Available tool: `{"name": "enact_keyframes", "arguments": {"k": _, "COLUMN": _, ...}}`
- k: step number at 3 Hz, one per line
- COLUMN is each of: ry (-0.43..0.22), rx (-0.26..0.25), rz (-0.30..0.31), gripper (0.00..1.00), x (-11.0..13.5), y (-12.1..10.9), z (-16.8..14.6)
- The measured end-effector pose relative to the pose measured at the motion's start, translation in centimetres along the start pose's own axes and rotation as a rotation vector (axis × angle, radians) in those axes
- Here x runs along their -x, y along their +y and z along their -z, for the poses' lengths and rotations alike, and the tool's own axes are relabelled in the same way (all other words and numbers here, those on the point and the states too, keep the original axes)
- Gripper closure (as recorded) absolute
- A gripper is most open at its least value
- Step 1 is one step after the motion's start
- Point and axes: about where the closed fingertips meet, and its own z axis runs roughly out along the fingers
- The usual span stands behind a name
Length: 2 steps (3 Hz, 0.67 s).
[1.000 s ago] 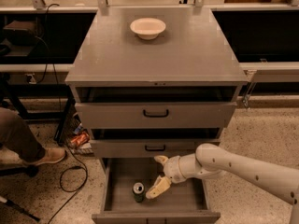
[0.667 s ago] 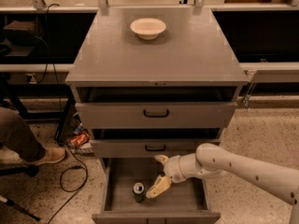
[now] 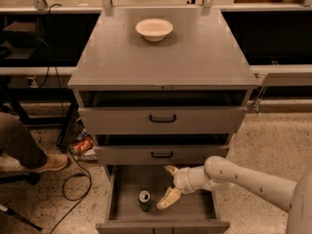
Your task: Pick green can from bottom drawer and place on counter
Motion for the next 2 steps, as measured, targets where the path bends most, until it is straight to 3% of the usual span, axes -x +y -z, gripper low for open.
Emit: {"name": "enact_keyframes", "arguments": {"k": 2, "ry": -0.056, "rx": -0.02, "rz": 0.035, "gripper": 0.0, "x": -6.0, "y": -2.8, "z": -3.9}}
